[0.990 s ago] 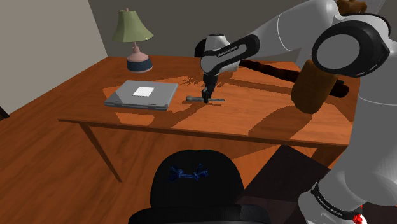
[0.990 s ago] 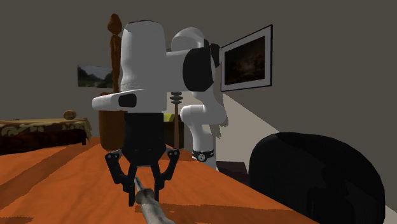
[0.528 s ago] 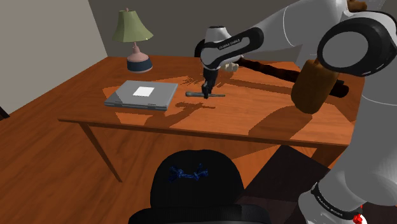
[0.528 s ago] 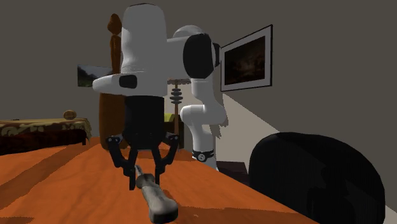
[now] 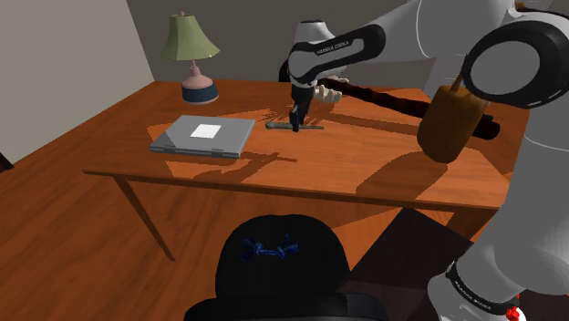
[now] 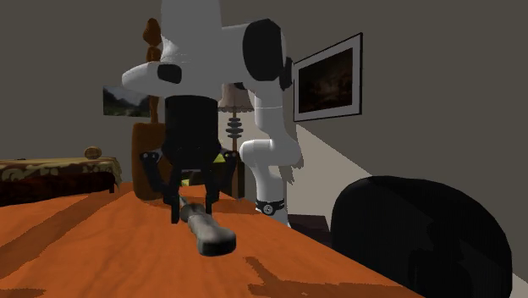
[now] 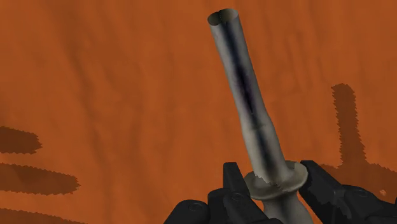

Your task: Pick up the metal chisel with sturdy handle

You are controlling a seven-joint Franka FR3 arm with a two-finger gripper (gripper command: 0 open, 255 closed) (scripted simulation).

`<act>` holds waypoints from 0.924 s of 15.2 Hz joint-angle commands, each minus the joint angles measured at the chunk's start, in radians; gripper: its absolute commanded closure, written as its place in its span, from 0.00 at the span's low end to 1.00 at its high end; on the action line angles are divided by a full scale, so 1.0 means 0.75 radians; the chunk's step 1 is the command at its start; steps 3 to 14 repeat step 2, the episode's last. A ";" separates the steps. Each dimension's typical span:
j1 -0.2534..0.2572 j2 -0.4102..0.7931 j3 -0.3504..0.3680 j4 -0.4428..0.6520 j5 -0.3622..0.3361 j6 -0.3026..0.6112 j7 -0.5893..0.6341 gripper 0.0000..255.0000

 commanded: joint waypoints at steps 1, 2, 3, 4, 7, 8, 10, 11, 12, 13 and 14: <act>0.000 -0.006 -0.001 0.012 -0.001 -0.019 0.000 1.00; 0.000 -0.006 -0.001 0.013 -0.001 -0.019 0.000 1.00; 0.000 -0.006 -0.001 0.013 -0.001 -0.019 0.000 1.00; 0.000 -0.006 -0.001 0.013 -0.001 -0.019 0.000 1.00; 0.000 -0.006 -0.001 0.013 -0.001 -0.019 0.000 1.00; 0.000 -0.006 -0.001 0.013 -0.001 -0.019 0.000 1.00; 0.000 -0.006 -0.001 0.013 -0.001 -0.019 0.000 1.00; 0.000 -0.006 -0.001 0.013 -0.001 -0.019 0.000 1.00; 0.000 -0.006 -0.001 0.013 -0.001 -0.019 0.000 1.00; 0.000 -0.006 -0.001 0.013 -0.001 -0.019 0.000 1.00; 0.000 -0.006 -0.001 0.013 -0.001 -0.019 0.000 1.00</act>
